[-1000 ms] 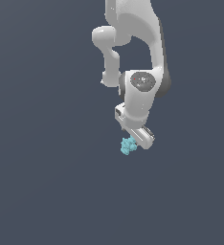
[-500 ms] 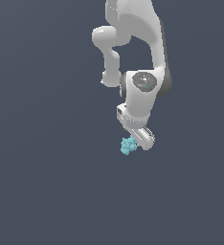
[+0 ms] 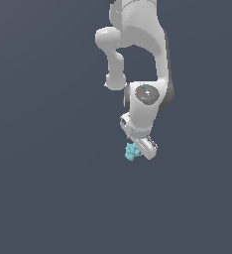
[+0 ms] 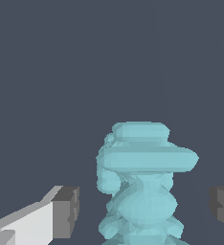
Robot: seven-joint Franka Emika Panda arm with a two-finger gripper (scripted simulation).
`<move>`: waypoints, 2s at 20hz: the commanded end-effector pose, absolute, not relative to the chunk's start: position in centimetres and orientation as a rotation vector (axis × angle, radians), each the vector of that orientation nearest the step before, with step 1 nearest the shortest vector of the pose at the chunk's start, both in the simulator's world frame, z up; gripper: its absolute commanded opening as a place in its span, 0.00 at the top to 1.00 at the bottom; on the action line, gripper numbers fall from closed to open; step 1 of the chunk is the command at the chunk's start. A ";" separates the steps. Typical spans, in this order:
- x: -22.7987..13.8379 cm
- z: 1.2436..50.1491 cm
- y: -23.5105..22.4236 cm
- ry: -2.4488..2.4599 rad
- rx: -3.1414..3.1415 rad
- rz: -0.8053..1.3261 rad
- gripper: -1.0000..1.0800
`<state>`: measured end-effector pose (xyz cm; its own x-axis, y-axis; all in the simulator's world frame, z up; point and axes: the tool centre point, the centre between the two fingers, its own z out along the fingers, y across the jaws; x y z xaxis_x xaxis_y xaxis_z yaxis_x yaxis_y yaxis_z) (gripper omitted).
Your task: Pick up the object and move it to a goal position.
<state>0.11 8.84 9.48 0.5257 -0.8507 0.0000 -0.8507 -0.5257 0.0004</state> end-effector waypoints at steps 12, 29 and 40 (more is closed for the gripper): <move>0.2 7.7 8.9 -1.531 2.743 0.000 1.00; 2.3 8.6 10.6 -1.531 2.743 0.000 1.00; 6.9 10.4 14.4 -1.531 2.743 0.000 1.00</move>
<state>6.20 13.81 10.16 0.5248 -0.8512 0.0001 -0.8512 -0.5248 0.0002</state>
